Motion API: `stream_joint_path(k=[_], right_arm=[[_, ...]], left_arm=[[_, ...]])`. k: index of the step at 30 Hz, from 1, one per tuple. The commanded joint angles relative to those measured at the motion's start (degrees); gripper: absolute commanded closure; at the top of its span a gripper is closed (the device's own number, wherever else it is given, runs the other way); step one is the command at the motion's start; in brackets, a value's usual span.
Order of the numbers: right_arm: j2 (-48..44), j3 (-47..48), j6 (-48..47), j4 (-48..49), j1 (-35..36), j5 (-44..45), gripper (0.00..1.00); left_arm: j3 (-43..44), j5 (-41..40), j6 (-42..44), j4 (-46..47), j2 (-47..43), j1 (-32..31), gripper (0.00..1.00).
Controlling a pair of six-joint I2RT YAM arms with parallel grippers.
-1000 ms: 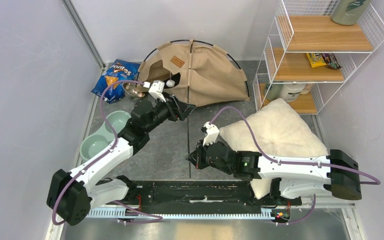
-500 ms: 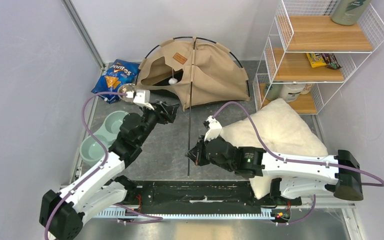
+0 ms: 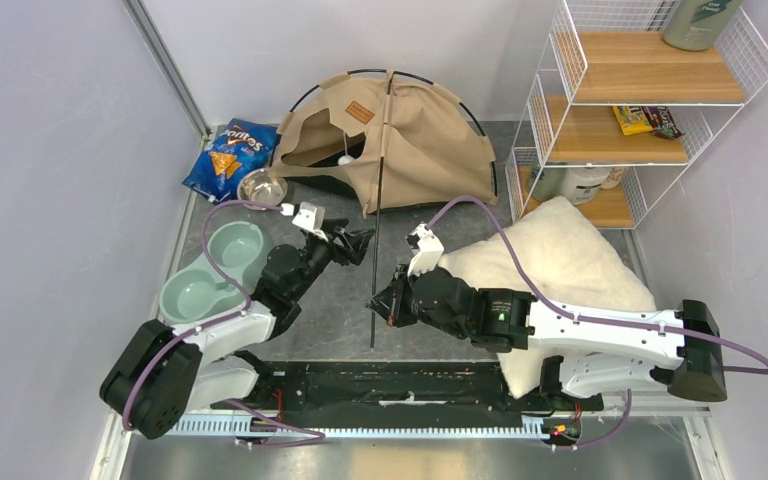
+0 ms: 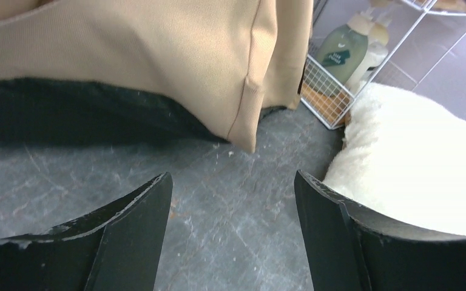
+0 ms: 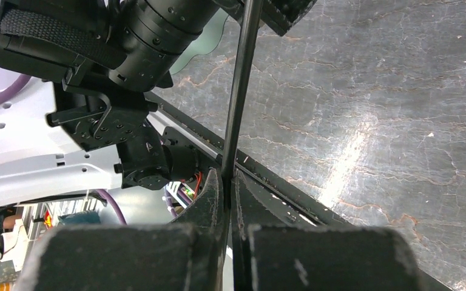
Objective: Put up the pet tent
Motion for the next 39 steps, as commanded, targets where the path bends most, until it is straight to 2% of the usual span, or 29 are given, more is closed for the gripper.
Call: stream_joint_path(k=[1,5,11,22,24,28,35,39], right_arm=[[-1.41,3.08,-0.72,1.98,-0.16,1.1,1.0],[-1.46,3.38,-0.69,2.0,-0.17,0.93,1.0],[-1.66,3.61,-0.71,2.24,-0.16,0.97,1.0],[-1.1,3.77,-0.34,2.45,-0.16,1.23,1.0],[-0.88,3.96,-0.27,2.54,-0.16,1.2,1.0],[-0.71,4.15,-0.18,2.63,-0.14,1.33,1.0],[-0.28,4.79,-0.26,2.87,-0.15,1.66,1.0],[0.07,4.93,-0.22,3.02,-0.17,1.61,1.0]], left_arm=[[1.51,0.36,4.39,13.74,3.31,0.06,0.2],[2.28,-4.15,3.66,16.73,6.89,0.02,0.29],[3.22,-6.05,2.76,19.5,10.58,0.0,0.43],[2.98,-8.7,2.16,31.08,16.37,-0.47,0.46],[3.45,-8.0,2.87,31.09,16.84,-0.71,0.46],[3.74,-6.94,3.37,31.06,17.6,-1.1,0.62],[3.24,-5.84,3.44,31.04,18.78,-1.79,0.59],[3.73,-6.57,4.1,31.1,19.53,-2.23,0.67]])
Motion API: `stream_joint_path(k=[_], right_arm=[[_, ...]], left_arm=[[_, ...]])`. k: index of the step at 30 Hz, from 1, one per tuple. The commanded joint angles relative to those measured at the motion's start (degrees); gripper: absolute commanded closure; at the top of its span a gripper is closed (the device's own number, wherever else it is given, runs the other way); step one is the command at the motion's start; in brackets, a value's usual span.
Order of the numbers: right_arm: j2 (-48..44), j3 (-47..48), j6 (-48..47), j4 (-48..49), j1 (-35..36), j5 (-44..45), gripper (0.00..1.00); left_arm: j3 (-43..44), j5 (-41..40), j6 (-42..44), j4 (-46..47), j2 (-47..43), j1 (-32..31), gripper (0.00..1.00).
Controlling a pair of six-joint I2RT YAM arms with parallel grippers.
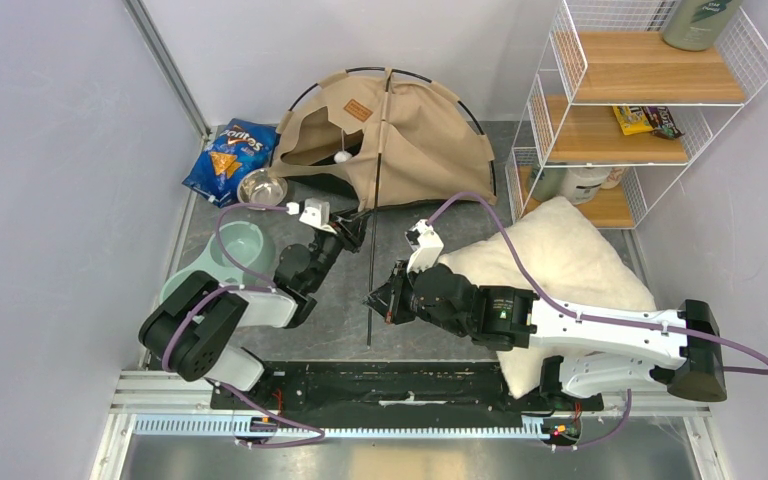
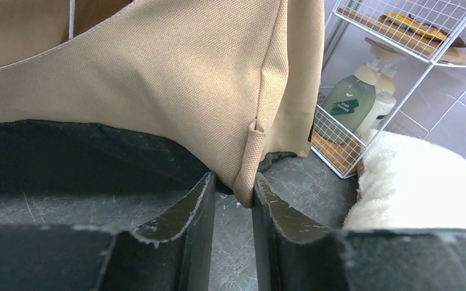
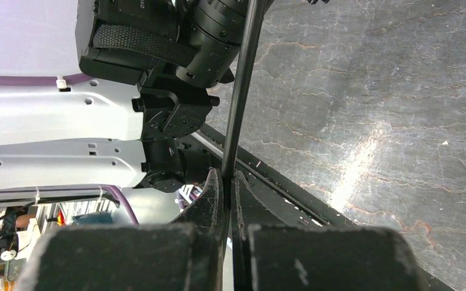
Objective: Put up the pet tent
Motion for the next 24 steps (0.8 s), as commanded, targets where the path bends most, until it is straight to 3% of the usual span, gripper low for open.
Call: stream_joint_path(k=[1,6,8,24], right_arm=[[0.14,3.01,-0.3,2.93,-0.14,1.88,1.0],[0.41,2.8,-0.12,2.93,-0.14,1.85,1.0],[0.6,2.65,-0.01,2.93,-0.19,1.94,1.0],[2.4,0.95,5.0,5.92,-3.7,4.85,1.0]], left_arm=[[1.86,-0.96,2.84,4.11,0.87,-0.56,0.69],[2.25,-2.65,3.28,4.84,0.12,-0.63,0.86],[2.62,-2.08,3.37,4.86,-0.21,-0.63,0.98],[-6.25,6.21,-1.73,1.42,-12.4,-1.5,0.98]])
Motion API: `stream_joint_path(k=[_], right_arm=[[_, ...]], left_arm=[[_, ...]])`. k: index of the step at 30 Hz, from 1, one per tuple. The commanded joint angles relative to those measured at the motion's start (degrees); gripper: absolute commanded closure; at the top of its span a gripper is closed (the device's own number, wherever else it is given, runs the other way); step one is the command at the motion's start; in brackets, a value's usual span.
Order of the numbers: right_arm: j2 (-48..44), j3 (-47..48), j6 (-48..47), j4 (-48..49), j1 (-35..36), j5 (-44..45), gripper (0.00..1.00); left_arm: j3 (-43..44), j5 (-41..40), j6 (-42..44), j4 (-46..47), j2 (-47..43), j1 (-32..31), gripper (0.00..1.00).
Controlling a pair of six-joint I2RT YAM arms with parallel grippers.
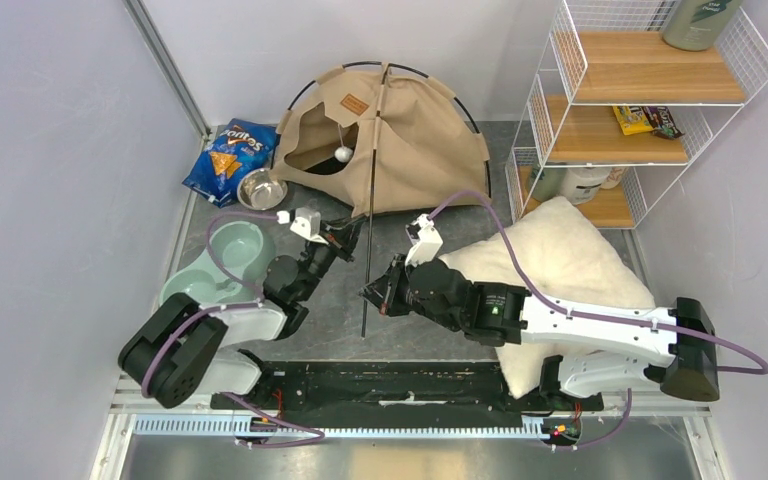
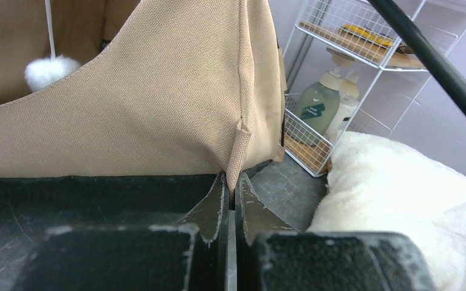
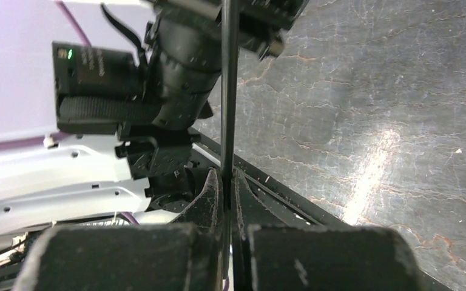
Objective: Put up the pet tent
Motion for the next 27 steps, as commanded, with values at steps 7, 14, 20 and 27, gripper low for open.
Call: stream_joint_path(k=[7,14,20,27], right_arm=[[1.79,1.58,-1.16,11.68,-4.51,6.55,1.0],[5.46,0.35,-4.96,27.74,-5.67,8.72,1.0],[7.6,0.66,-8.48,35.77,-6.13,12.32,1.0],[6.05,0.76,-15.54,38.87,-6.5,17.77,1.0]], left_arm=[[-6.43,4.32,-3.03,-16.22,-20.68,-1.05,0.98],[-6.16,2.1,-4.07,-38.54,-39.24,-1.23,0.98],[-4.75,1.4,-7.88,-47.95,-45.06,-1.32,0.98],[-4.08,-0.18,-12.86,-54.16,-48.85,-1.32,0.98]])
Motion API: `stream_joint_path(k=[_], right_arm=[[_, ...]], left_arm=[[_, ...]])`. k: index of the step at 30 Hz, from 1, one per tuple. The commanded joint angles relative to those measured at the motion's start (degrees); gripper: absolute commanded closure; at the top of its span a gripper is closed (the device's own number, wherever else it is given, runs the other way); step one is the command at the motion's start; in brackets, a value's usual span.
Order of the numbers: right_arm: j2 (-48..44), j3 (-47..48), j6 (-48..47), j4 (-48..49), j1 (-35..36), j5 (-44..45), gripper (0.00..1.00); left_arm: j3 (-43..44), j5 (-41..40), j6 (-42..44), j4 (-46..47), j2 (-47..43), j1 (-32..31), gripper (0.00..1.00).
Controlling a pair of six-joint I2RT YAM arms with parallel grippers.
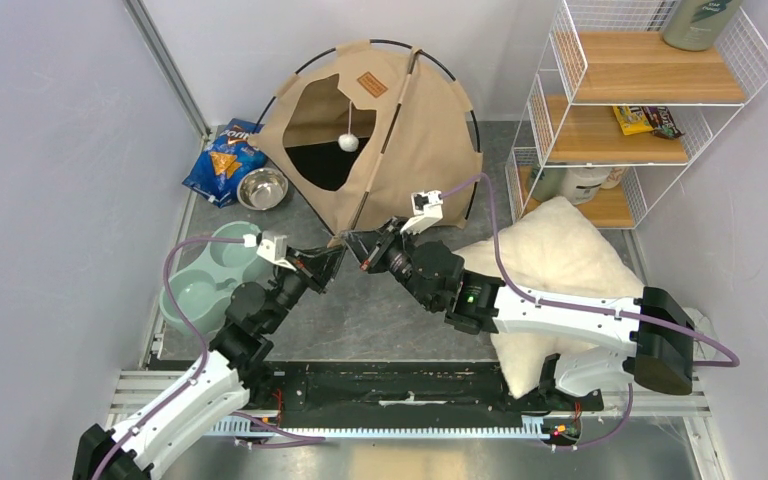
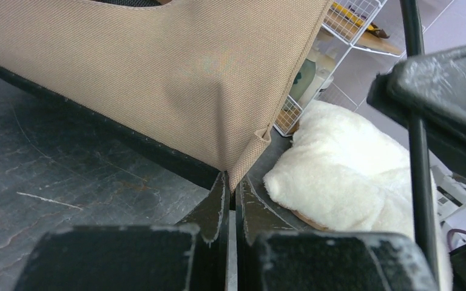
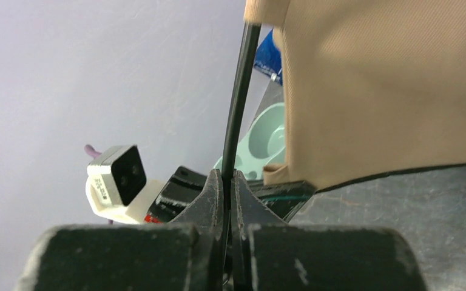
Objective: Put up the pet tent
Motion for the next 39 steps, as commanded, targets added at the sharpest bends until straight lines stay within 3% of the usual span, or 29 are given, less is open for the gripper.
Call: stream_joint_path(k=[1,11,26,30,35,39], right_arm=[[-1.79,0.95,-8.1,8.21,-1.86,10.21,1.0],[-0.24,1.64,-15.72,15.06,-2.57,14.74,1.0],[6.02,6.78,-19.34,20.8,-3.44,16.78,1.0],[6.24,6.55,-19.33,18.79,-3.54,14.33,1.0],[6.09,7.59,-19.44,11.3,-3.0,4.32,1.0],[8.42,8.04,-19.87,10.05,-1.18,3.65,1.0]], left_arm=[[1.13,0.96,-6.27,-4.67,-2.66,-0.5,0.98],[3.79,1.9,-7.39,-14.04,-6.19,-0.49,0.98],[1.83,3.52,-8.79,-13.04,-6.38,-0.81,0.98],[3.57,1.82,-10.69,-15.62,-6.82,-0.81,0.98],[8.41,-3.13,-17.39,-22.08,-6.23,-0.81,0.98],[11.6,-5.23,-22.43,-24.37,-4.43,-0.81,0.98]])
